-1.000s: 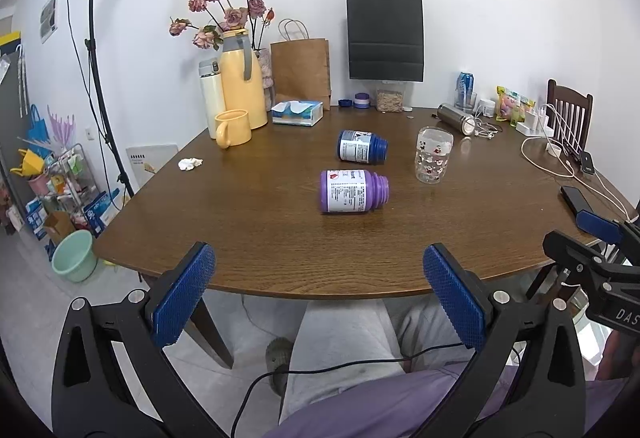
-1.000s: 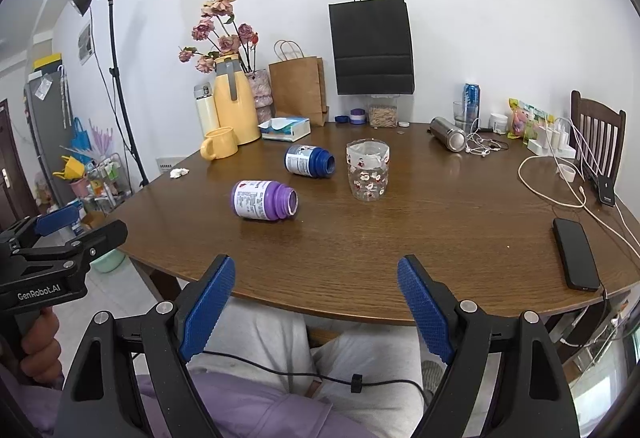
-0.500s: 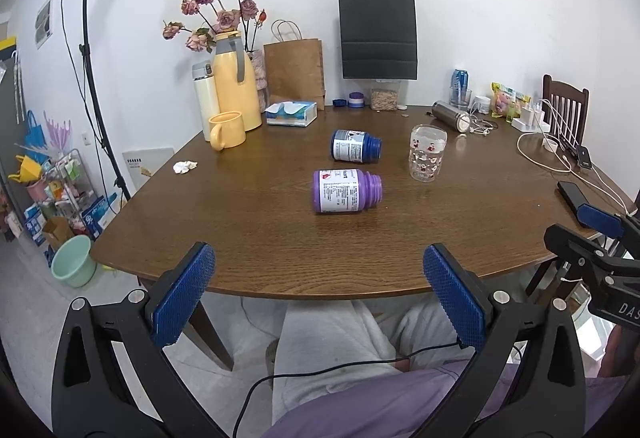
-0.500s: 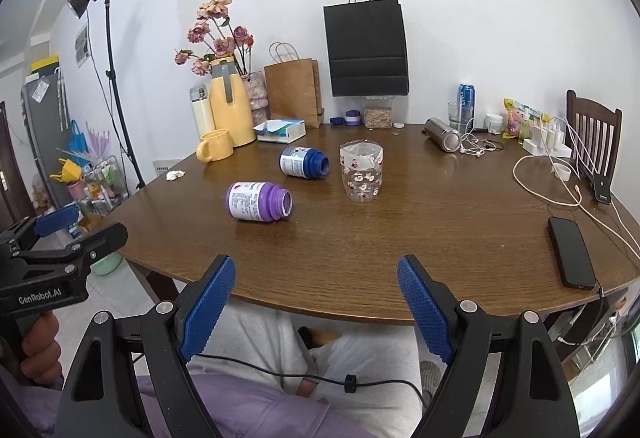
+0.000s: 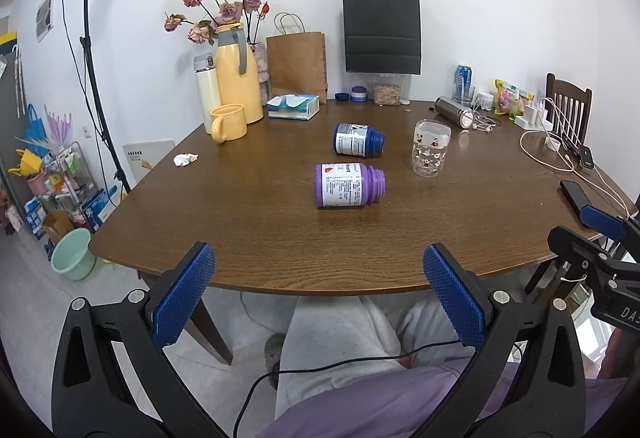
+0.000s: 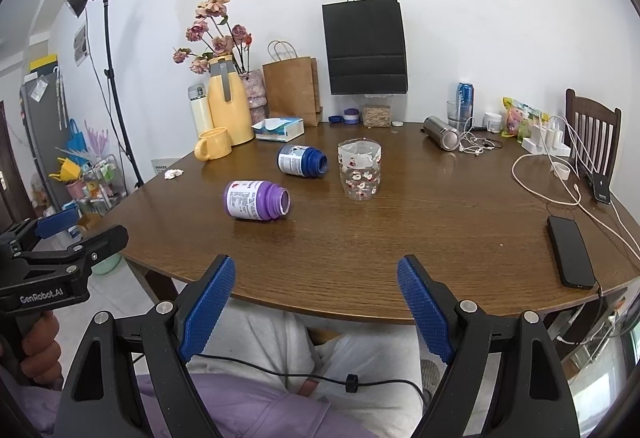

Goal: Flip cup upright

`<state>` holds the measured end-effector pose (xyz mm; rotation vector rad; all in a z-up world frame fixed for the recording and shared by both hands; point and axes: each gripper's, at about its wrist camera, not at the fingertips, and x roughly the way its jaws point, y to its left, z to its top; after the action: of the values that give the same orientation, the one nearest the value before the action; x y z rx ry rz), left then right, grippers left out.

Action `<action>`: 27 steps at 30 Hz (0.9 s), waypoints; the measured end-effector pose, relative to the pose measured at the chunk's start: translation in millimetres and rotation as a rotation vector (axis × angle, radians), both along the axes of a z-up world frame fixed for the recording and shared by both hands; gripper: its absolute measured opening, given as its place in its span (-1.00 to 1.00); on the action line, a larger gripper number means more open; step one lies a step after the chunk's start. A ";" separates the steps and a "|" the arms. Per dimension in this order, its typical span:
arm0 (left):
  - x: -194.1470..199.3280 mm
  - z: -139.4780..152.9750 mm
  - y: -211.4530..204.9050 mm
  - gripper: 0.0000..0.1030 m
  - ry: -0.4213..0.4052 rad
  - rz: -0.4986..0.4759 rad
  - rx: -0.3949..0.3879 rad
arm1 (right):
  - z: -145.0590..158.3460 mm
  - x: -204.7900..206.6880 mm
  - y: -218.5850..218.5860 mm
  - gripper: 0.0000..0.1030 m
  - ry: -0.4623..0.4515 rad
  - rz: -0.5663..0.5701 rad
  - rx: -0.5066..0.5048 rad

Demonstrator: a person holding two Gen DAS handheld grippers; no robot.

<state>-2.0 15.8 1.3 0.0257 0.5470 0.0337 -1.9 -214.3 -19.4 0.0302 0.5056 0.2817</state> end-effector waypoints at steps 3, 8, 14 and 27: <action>-0.6 1.0 -1.3 1.00 -0.008 -0.008 0.007 | 1.9 -1.0 1.2 0.69 -0.006 -0.001 -0.001; -1.5 1.6 -0.4 1.00 -0.010 -0.007 0.005 | 3.3 -1.9 1.1 0.69 -0.011 -0.001 -0.001; -1.8 1.2 -0.8 1.00 -0.008 -0.006 0.004 | 3.9 -1.5 -1.8 0.69 -0.015 -0.003 -0.002; -1.4 1.2 -3.2 1.00 -0.001 -0.005 0.005 | 4.2 -0.3 -6.9 0.69 -0.016 -0.004 -0.002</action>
<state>-3.4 12.6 2.4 0.0320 0.5458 0.0297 -2.2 -221.2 -15.2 0.0268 0.4896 0.2772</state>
